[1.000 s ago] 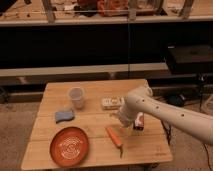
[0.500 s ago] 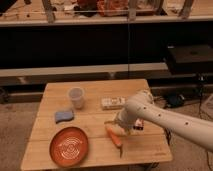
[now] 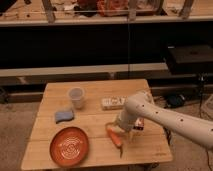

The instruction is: Place the pepper on the white sponge

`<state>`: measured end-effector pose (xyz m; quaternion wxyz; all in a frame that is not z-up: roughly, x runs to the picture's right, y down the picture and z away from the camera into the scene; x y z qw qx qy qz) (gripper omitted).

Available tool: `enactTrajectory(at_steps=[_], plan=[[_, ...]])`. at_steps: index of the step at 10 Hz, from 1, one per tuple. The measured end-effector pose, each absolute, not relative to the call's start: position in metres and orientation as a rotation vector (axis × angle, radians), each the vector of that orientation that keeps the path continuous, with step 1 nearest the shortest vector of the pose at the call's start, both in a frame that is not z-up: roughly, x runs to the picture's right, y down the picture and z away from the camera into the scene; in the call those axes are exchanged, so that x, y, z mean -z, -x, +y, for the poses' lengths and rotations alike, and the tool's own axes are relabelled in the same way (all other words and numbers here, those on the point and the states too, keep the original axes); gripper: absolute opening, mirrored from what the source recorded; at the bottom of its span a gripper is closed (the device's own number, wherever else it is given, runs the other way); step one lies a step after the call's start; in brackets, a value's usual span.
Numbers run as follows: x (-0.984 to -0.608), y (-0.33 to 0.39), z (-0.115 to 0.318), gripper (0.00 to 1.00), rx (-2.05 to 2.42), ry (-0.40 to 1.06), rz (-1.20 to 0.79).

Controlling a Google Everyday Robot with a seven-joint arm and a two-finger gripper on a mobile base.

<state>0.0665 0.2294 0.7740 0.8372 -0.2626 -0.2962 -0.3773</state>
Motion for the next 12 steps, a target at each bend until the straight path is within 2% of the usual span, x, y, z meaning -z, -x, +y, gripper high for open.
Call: enactTrajectory(at_steps=[4, 8, 10, 12], plan=[[-0.768, -0.051, 0.237, 0.80, 1.050, 0.469, -0.673], [-0.761, -0.031, 0.246, 0.80, 1.535, 0.277, -0.751], [-0.762, -0.022, 0.252, 0.80, 1.662, 0.268, -0.731], [-0.772, -0.017, 0.260, 0.77, 1.690, 0.322, -0.688]])
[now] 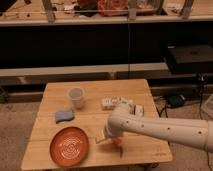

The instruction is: Place the pepper on the white sponge

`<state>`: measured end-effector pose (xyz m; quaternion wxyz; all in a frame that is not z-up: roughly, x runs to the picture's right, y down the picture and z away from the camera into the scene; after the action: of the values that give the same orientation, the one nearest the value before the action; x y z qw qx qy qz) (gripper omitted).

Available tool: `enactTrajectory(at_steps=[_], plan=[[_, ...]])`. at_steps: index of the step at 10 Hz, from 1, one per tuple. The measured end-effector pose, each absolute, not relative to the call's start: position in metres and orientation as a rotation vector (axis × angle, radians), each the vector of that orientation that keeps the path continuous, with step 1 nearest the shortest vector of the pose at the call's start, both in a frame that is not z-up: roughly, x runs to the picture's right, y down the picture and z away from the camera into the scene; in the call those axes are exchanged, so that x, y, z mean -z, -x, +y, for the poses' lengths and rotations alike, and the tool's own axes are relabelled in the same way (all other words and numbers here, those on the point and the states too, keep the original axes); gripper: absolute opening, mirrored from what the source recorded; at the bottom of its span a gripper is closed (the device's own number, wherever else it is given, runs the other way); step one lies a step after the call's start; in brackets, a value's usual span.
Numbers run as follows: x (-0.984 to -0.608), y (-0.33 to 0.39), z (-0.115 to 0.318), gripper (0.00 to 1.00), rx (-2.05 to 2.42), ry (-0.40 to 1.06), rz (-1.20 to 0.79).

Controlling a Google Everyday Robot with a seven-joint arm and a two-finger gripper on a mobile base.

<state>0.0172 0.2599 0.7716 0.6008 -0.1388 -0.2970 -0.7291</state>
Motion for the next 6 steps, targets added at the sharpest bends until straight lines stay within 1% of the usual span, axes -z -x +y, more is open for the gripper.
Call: enactTrajectory(at_steps=[1, 3, 4, 6], plan=[[-0.780, -0.018, 0.265, 0.70, 1.689, 0.344, -0.682], [-0.790, -0.021, 0.269, 0.49, 1.667, 0.367, -0.687], [-0.792, -0.022, 0.270, 0.39, 1.660, 0.378, -0.683], [-0.793, -0.019, 0.269, 0.22, 1.662, 0.385, -0.671]])
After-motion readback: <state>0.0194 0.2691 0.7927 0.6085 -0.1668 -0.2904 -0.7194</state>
